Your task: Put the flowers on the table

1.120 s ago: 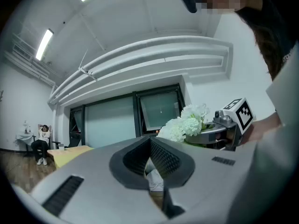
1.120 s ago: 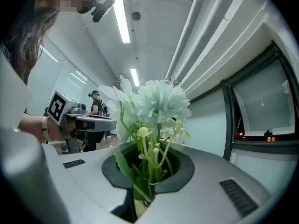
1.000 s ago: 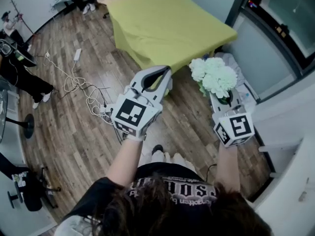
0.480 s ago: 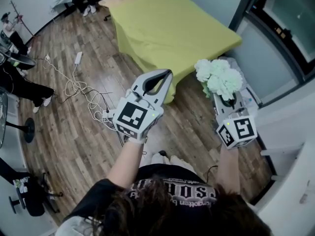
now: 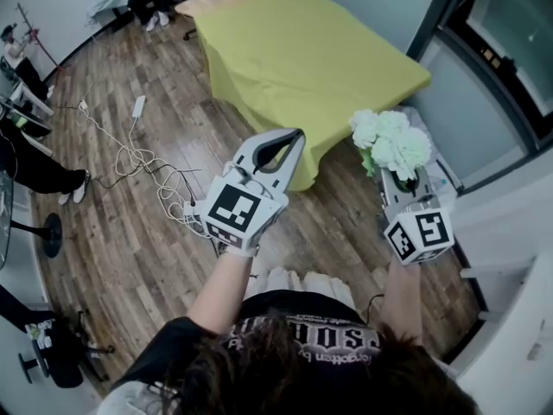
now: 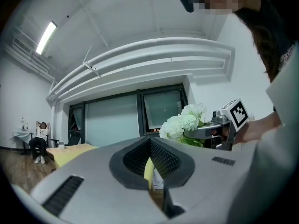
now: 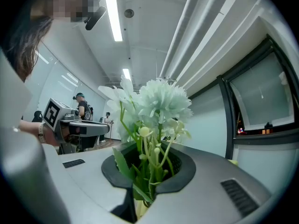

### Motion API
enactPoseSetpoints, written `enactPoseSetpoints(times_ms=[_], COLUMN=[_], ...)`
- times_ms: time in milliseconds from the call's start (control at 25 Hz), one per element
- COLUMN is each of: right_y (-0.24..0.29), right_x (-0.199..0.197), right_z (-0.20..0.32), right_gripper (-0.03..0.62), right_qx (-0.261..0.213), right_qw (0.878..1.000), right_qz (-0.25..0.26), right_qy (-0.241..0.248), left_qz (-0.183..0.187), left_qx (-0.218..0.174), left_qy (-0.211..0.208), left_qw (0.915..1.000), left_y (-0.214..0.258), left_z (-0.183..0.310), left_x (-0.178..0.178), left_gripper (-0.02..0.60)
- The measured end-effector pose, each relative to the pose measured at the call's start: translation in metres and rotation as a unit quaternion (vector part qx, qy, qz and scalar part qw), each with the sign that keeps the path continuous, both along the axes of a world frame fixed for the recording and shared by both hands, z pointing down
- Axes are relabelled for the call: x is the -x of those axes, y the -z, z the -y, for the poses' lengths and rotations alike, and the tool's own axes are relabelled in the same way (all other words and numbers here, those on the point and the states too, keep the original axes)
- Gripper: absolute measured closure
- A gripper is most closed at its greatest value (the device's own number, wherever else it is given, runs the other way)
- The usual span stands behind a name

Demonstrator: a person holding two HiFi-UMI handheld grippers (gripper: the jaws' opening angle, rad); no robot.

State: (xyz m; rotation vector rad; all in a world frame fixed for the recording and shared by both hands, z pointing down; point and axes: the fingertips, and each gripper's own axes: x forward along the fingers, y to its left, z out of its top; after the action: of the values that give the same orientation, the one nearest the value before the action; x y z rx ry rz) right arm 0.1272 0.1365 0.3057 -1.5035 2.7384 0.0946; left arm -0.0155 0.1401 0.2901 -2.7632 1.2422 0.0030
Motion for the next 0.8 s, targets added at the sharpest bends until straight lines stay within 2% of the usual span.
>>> enactPoseSetpoints(times_ms=[320, 800], right_y=[-0.011, -0.016], right_x=[0.001, 0.002], right_z=[0.027, 0.12], right_gripper=[0.528, 0.528], right_qx=[0.015, 0.016], right_qw=[1.0, 1.0], right_qz=[-0.004, -0.005], right_qy=[-0.001, 0.014], left_qz=[-0.012, 0.002], left_qx=[0.007, 0.012], left_qy=[0.005, 0.027], left_qw=[0.9999, 0.9996], left_y=[-0.006, -0.012], left_z=[0.02, 0.104], left_x=[0.01, 0.014], left_gripper=[0.583, 0.583])
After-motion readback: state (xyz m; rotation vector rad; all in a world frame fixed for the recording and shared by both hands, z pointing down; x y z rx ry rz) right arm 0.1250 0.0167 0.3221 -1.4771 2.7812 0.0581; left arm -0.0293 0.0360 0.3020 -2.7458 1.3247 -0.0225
